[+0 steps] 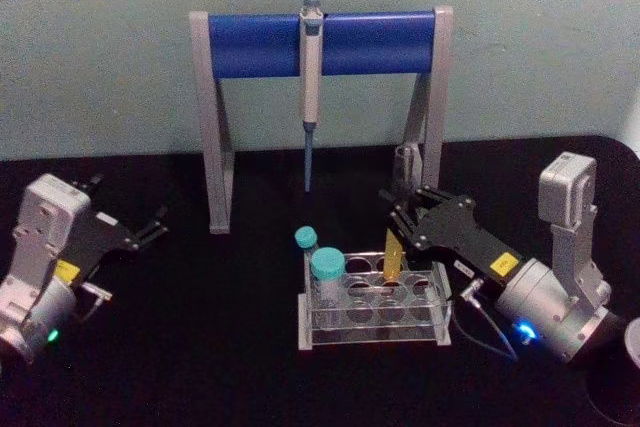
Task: Pick up the test tube from the test tube rack, shake it, then place it back into the test tube rack.
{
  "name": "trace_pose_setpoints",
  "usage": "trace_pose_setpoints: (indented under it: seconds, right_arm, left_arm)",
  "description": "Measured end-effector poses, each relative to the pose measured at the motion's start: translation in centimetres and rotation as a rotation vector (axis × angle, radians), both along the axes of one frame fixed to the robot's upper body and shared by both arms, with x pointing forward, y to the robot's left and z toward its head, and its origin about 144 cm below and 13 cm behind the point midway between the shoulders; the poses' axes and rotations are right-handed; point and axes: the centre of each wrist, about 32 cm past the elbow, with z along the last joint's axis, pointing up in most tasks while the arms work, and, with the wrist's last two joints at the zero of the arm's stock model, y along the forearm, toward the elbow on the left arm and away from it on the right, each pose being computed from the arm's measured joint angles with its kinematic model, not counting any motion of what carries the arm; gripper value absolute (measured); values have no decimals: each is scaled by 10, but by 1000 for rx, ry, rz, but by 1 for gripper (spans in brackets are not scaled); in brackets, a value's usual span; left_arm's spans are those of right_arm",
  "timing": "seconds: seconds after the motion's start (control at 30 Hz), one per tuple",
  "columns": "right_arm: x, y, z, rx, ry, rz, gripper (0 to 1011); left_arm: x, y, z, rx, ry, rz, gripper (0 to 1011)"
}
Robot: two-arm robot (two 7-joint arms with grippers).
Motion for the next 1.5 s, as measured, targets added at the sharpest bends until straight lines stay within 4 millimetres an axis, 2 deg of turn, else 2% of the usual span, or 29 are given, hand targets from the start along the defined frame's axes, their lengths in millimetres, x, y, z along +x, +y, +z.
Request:
trace_pose_setpoints:
  seconds: [0.8, 1.5]
  right_arm:
    - [-4, 4, -20, -27, 61, -25, 229]
    - [-6, 6, -26, -28, 88, -26, 229]
  left_arm:
    - [0, 0, 0, 0, 0, 0, 1010]
    - [0, 0, 0, 0, 0, 0, 1010]
